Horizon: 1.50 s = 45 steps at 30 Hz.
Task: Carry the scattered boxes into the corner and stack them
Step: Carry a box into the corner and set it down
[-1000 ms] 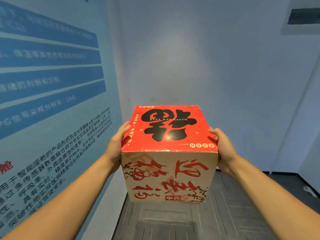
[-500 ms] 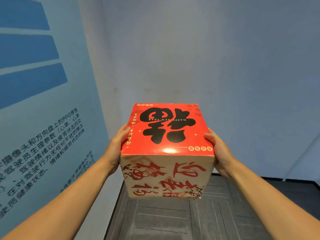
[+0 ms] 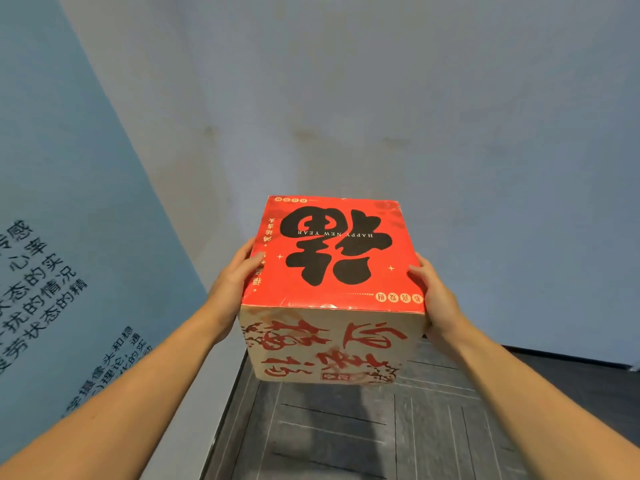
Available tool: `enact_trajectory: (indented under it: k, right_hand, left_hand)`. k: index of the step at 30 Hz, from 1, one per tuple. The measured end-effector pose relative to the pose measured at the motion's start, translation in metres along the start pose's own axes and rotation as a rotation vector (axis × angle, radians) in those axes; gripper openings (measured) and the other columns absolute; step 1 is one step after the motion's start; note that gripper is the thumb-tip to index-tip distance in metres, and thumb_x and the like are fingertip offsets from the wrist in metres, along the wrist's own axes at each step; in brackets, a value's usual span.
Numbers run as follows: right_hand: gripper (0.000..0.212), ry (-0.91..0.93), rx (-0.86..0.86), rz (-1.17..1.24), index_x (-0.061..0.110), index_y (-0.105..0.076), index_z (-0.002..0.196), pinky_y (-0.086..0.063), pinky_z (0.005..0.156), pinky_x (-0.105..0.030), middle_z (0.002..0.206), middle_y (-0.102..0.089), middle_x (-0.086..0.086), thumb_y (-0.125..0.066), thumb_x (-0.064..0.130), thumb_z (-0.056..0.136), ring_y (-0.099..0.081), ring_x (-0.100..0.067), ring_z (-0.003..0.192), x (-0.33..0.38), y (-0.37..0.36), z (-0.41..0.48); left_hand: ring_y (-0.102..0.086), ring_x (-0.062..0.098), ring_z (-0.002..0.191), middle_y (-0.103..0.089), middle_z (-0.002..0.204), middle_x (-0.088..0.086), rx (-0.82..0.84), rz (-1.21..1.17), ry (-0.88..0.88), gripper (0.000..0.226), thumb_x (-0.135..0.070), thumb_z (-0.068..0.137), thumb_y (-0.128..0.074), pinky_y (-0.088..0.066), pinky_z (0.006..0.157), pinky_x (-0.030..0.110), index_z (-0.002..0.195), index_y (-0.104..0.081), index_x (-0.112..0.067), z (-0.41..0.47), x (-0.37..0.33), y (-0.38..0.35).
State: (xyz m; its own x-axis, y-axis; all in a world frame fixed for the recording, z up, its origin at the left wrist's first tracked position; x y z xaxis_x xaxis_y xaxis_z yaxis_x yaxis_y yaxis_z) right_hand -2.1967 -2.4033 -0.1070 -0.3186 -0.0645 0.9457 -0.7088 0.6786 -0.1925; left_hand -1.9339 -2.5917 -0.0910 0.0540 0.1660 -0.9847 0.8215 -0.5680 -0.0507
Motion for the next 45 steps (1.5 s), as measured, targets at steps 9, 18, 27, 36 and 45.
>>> enact_trajectory:
  k: [9,18,27,36,45]
  right_hand:
    - [0.041,-0.035,-0.168,-0.1,0.033,-0.054,0.141,-0.056,0.077,-0.032,0.122,-0.074,0.005,-0.038,0.013,0.109,-0.076,-0.01,0.091,-0.139,-0.005,0.134]
    - [0.049,-0.102,-0.162,-0.156,0.034,-0.052,0.147,-0.056,0.082,-0.027,0.133,-0.07,0.008,-0.038,0.008,0.108,-0.073,-0.011,0.108,-0.401,0.026,0.278]
    - [0.046,-0.123,-0.17,-0.175,0.046,-0.053,0.14,-0.057,0.094,-0.043,0.134,-0.07,0.009,-0.039,0.014,0.11,-0.073,-0.019,0.112,-0.595,0.07,0.399]
    - [0.045,-0.139,-0.174,-0.142,0.045,-0.053,0.138,-0.057,0.08,-0.035,0.13,-0.071,0.008,-0.041,0.012,0.109,-0.075,-0.021,0.107,-0.693,0.088,0.461]
    - [0.05,-0.089,-0.132,-0.242,0.044,-0.052,0.143,-0.053,0.096,-0.021,0.137,-0.064,0.021,-0.047,0.009,0.108,-0.064,-0.01,0.126,-0.725,0.107,0.487]
  left_hand:
    - [-0.076,0.014,0.109,-0.075,0.128,-0.012,-0.045,0.004,0.145,0.042,-0.039,0.109,-0.048,-0.063,0.076,0.025,0.15,-0.048,-0.05,0.148,0.147,0.032]
    - [-0.076,0.013,0.107,-0.076,0.122,-0.017,-0.128,-0.002,0.259,0.04,-0.038,0.107,-0.05,-0.065,0.074,0.026,0.143,-0.052,-0.055,0.26,0.418,0.065]
    - [-0.076,0.017,0.111,-0.076,0.126,-0.011,-0.135,-0.041,0.282,0.043,-0.039,0.105,-0.054,-0.062,0.086,0.037,0.147,-0.053,-0.052,0.364,0.637,0.063]
    - [-0.075,0.021,0.112,-0.077,0.126,-0.006,-0.124,-0.091,0.281,0.042,-0.036,0.104,-0.054,-0.062,0.09,0.041,0.144,-0.055,-0.05,0.423,0.74,0.056]
    - [-0.073,0.022,0.117,-0.076,0.128,-0.008,-0.248,-0.137,0.302,0.04,-0.027,0.11,-0.048,-0.054,0.1,0.045,0.144,-0.057,-0.046,0.417,0.788,0.047]
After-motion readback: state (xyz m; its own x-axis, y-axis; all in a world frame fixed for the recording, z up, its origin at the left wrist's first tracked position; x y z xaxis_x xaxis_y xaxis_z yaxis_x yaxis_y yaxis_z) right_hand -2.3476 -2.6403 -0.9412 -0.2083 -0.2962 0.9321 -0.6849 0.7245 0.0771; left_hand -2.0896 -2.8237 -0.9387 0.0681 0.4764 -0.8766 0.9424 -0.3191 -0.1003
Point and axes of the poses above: each hand's wrist, its own z-axis towards the middle knuckle, its own y-axis out of the back of the hand, x = y × z, the point moved 5 cm from there along z, towards the middle knuckle
